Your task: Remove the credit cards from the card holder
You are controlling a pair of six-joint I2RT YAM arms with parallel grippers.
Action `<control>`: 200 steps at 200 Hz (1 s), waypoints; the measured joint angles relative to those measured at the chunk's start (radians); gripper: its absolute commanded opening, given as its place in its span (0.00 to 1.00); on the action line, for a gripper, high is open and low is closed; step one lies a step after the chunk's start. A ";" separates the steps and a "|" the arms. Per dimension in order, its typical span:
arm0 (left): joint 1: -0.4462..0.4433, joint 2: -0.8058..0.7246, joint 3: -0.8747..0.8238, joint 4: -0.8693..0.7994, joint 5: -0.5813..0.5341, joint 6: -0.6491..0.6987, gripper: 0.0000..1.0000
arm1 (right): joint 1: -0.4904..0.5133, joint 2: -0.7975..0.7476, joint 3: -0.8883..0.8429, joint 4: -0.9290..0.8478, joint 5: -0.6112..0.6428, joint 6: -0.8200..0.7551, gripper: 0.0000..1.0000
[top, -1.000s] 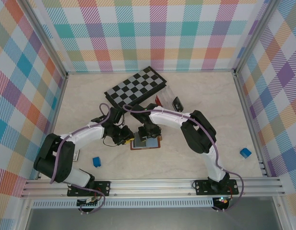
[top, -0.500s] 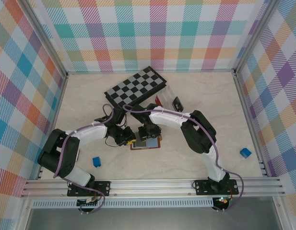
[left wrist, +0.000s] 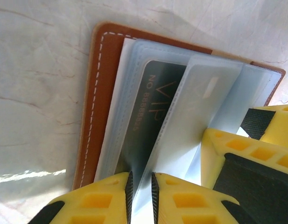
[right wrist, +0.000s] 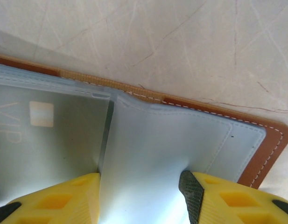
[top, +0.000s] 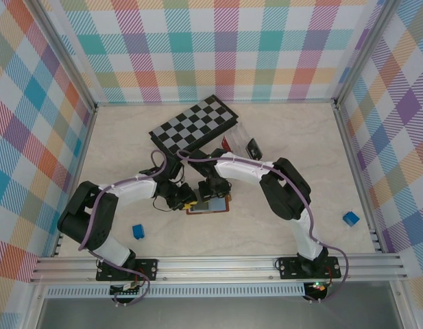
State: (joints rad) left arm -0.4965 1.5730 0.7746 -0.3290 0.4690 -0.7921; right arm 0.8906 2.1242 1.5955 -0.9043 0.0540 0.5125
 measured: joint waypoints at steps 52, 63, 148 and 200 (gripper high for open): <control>0.000 0.003 -0.026 0.061 0.034 -0.012 0.20 | -0.013 -0.032 -0.046 0.043 -0.027 0.002 0.51; 0.000 0.001 -0.031 0.074 0.040 -0.016 0.20 | -0.018 -0.043 -0.060 0.053 -0.039 0.005 0.52; -0.026 -0.029 -0.079 0.234 0.062 -0.125 0.24 | -0.066 -0.337 -0.174 0.177 -0.108 0.066 0.64; -0.073 -0.029 -0.075 0.343 0.090 -0.193 0.31 | -0.108 -0.528 -0.292 0.240 -0.072 0.120 0.69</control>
State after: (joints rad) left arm -0.5697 1.5436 0.6998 0.0139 0.5594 -0.9855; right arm 0.7826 1.5967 1.3037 -0.6643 -0.0185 0.6327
